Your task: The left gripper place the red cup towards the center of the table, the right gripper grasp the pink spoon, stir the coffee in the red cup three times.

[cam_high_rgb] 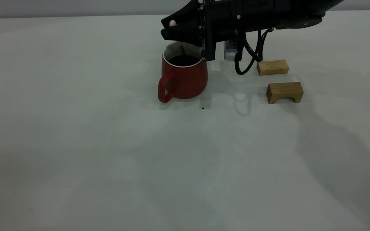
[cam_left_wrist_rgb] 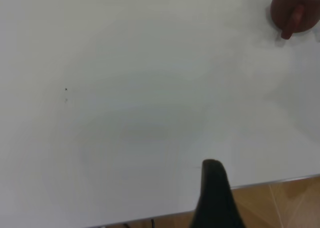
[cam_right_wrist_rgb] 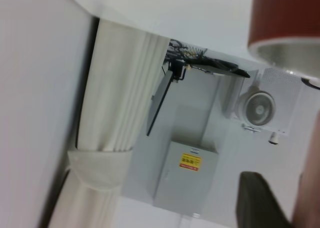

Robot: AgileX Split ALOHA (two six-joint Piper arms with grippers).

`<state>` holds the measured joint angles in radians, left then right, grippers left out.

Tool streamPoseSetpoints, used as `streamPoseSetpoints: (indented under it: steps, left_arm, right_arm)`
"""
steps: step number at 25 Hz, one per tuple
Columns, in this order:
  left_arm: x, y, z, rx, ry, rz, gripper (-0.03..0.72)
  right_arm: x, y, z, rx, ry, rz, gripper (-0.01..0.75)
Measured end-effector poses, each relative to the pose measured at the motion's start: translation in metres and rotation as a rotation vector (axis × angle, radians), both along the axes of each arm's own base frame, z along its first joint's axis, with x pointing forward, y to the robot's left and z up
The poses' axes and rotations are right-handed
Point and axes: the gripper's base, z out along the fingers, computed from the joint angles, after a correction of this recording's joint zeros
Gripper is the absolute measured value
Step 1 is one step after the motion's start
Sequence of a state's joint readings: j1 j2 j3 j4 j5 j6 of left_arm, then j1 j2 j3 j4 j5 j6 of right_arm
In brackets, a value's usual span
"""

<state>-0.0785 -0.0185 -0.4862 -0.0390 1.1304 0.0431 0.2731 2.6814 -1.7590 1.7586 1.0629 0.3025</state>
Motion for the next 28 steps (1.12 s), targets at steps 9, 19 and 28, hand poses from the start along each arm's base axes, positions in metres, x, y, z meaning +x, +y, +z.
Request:
streamPoseSetpoints:
  steps: [9,19,28]
  left_arm:
    - [0.000,0.000,0.000,0.000,0.000,0.000,0.586]
    - [0.000,0.000,0.000,0.001,0.000,-0.001,0.586]
    - [0.000,0.000,0.000,0.001,0.000,-0.001,0.586]
  right_arm:
    - [-0.008,0.001,0.001,0.004,-0.057,0.112,0.493]
    - [-0.013,0.000,0.050,-0.136,-0.222,0.301,0.496]
    - [-0.026,-0.011,0.141,-0.349,-0.497,0.507,0.444]
